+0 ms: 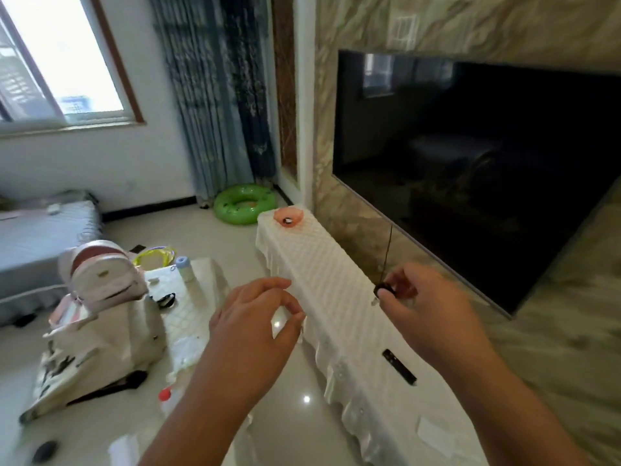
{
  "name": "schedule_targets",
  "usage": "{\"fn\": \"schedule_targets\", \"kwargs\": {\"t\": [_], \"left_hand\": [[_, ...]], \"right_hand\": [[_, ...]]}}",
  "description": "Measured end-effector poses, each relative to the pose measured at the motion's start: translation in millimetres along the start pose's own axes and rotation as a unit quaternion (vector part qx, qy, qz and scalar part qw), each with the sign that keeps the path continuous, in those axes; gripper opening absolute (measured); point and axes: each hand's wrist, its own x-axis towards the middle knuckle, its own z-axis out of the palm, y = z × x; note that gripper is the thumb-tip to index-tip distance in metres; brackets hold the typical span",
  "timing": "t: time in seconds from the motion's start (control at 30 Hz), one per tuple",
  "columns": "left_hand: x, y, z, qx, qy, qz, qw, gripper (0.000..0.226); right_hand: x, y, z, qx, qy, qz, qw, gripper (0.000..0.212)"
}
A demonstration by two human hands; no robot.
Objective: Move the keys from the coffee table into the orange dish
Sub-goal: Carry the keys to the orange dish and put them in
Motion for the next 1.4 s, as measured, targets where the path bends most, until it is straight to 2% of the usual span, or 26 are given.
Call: {"fn": "schedule_targets", "kwargs": {"t": [0.2,0.4,0.73,0.93,1.4], "left_hand": [[17,-4,14,0.002,0.030,-0.054,0.998,0.006],[55,-36,23,0.028,0.031,-0.085,0.995,0.004],[186,-126,19,0.019,0.031,-0.071,0.997,0.006],[258,-179,-2,0.020,0.065,-0.055,0.996,0.006],[363,-275,-12,0.058,0.090,-0.113,0.988,0.012]], "right_hand": [[39,11,23,0.009,-0.069,-0.035,0.997,0.012],[87,3,59,-0.009,-0.103,-0.069,0.992,0.009],[211,-48,127,-0.016,-0.100,-0.085,0.991,0.015],[279,-95,172,-0.001,-0.084,-0.101,0.991,0.016],[422,-143,275,0.042,-0.136,-0.161,0.977,0.015]]}}
